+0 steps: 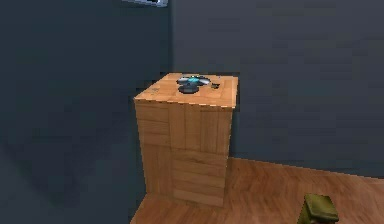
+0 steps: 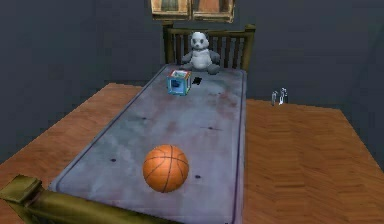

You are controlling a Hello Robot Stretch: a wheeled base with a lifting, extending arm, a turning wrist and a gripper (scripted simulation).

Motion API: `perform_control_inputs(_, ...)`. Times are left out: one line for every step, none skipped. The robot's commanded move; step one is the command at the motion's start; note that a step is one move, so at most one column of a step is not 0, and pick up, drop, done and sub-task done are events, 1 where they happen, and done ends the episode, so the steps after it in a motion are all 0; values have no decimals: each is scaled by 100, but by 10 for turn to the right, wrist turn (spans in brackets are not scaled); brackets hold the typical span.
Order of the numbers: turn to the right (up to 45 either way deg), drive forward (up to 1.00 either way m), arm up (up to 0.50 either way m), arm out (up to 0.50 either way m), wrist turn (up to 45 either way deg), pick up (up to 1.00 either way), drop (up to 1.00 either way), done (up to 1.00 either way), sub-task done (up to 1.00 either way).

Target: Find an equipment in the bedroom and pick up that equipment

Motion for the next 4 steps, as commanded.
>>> perform_control_inputs(0, 0, 50, 0, 0, 0, 0, 0, 0)
perform_control_inputs(0, 0, 20, 0, 0, 0, 0, 0, 0)
perform_control_inputs(0, 0, 0, 32, 0, 0, 0, 0, 0)
perform_control_inputs(0, 0, 0, 0, 450, 0, 0, 0, 0)
